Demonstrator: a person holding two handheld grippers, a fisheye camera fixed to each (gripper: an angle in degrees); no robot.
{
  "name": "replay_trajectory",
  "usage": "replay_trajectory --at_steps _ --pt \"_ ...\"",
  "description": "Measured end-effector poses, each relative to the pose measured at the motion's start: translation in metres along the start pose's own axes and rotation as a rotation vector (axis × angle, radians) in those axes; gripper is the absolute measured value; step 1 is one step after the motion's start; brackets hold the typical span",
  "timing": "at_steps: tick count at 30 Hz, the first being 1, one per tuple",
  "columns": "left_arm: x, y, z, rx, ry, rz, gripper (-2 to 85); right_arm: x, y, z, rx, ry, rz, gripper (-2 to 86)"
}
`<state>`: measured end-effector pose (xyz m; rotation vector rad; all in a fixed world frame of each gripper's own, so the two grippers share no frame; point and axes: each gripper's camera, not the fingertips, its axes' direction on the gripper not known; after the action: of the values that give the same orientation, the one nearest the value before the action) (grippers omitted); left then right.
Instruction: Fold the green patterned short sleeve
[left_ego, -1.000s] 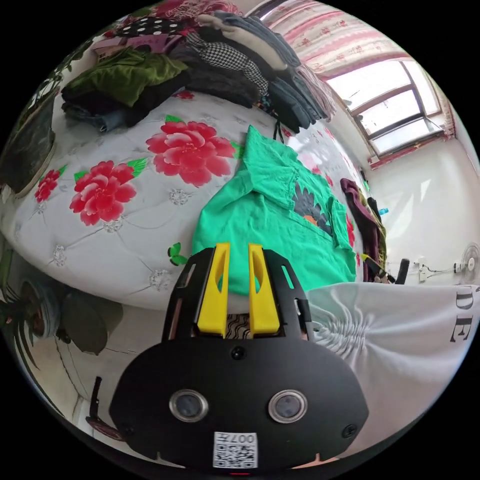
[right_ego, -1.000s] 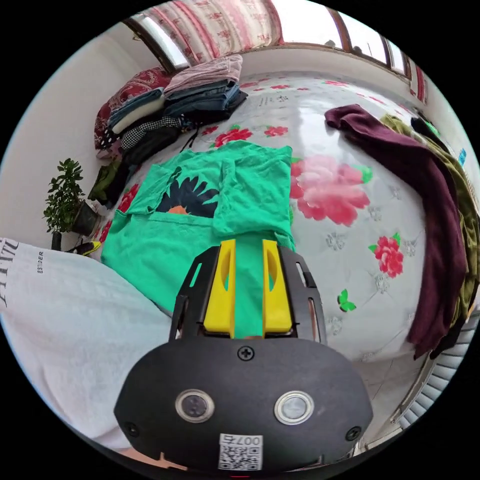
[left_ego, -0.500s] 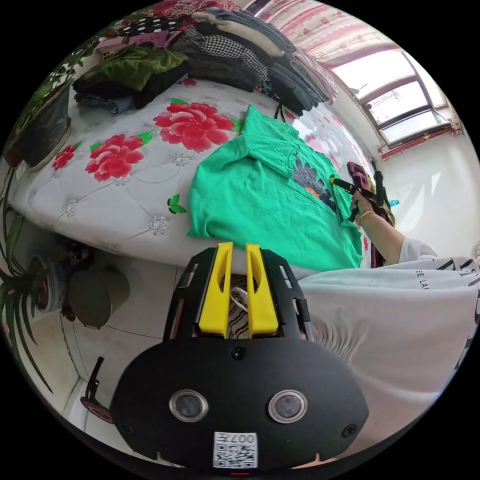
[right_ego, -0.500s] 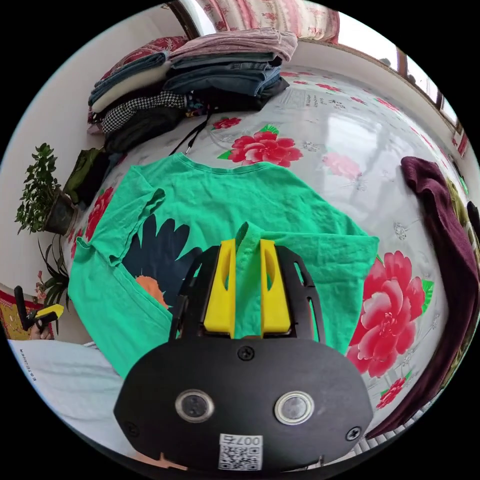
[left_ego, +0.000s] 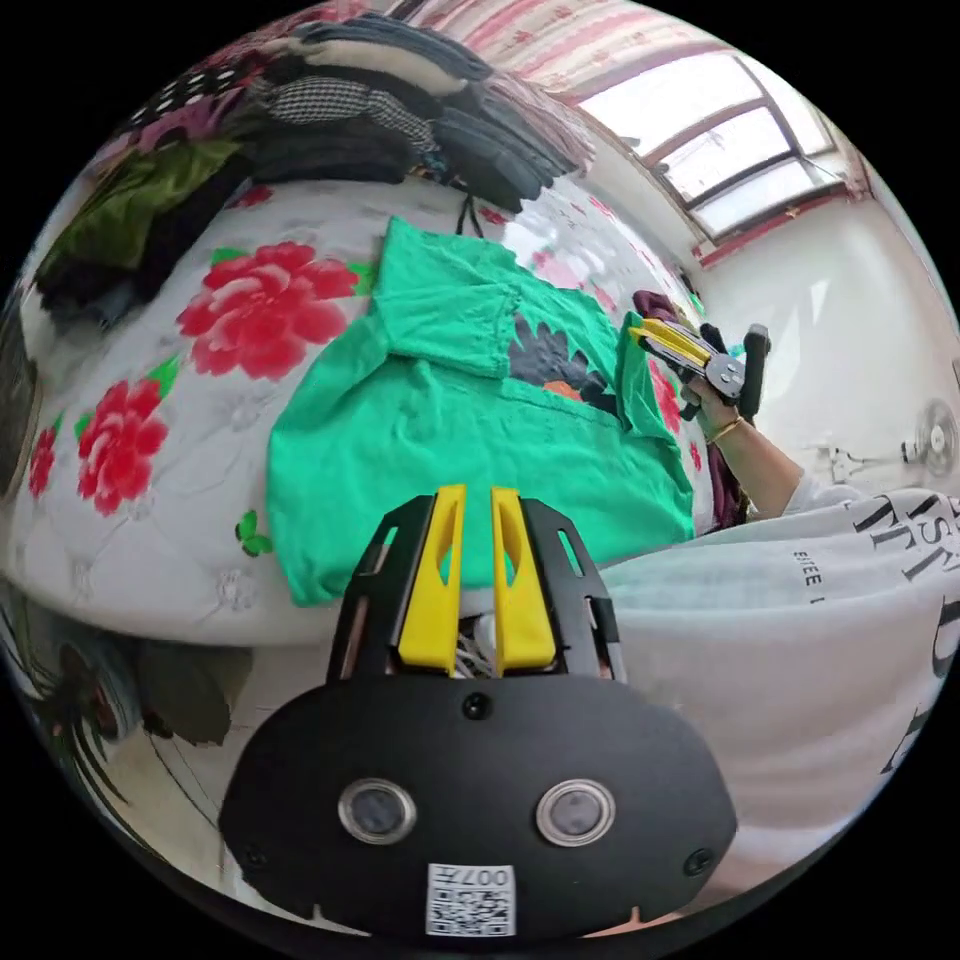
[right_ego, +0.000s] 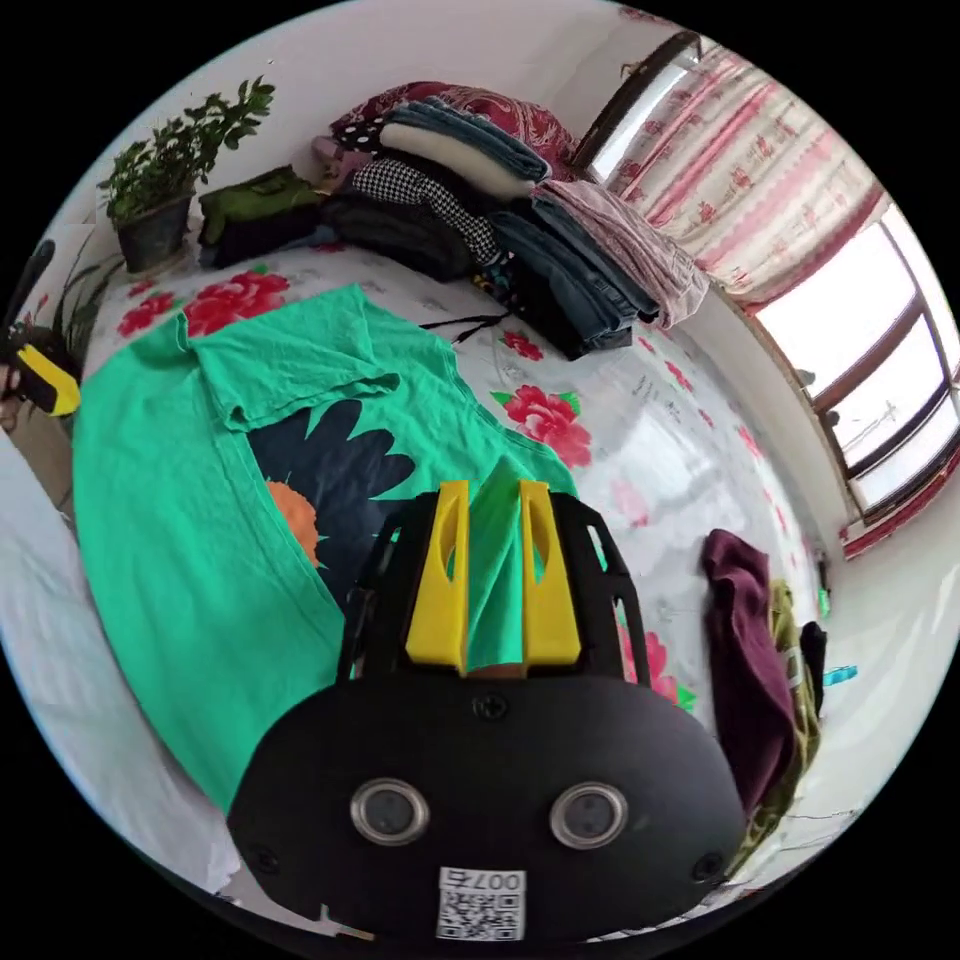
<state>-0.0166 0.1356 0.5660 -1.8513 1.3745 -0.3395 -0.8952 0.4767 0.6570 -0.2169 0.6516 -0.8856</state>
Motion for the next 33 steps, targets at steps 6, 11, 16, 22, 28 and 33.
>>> replay_trajectory --at_steps 6,11,16,22,28,33 --pt "0.058 -0.089 0.05 -0.062 0.095 0.301 5.4 0.062 0.014 0.002 0.081 -0.255 0.212 10.5" --pt "0.108 -0.153 0.098 -0.131 0.133 0.502 5.6 0.085 0.015 0.024 0.048 -0.283 0.201 9.9" --pt "0.144 -0.203 0.142 -0.189 0.113 0.642 5.8 0.124 0.024 0.072 -0.026 -0.18 0.28 7.1" --pt "0.182 -0.247 0.197 -0.27 0.045 0.935 8.2 0.155 0.037 0.157 -0.171 -0.217 0.29 5.2" --pt "0.206 -0.262 0.246 -0.377 0.03 1.115 9.1 0.168 0.048 0.217 -0.226 -0.257 0.28 3.7" --pt "0.203 -0.272 0.254 -0.407 0.047 1.036 1.7 0.169 0.072 0.249 -0.235 -0.248 0.232 1.8"
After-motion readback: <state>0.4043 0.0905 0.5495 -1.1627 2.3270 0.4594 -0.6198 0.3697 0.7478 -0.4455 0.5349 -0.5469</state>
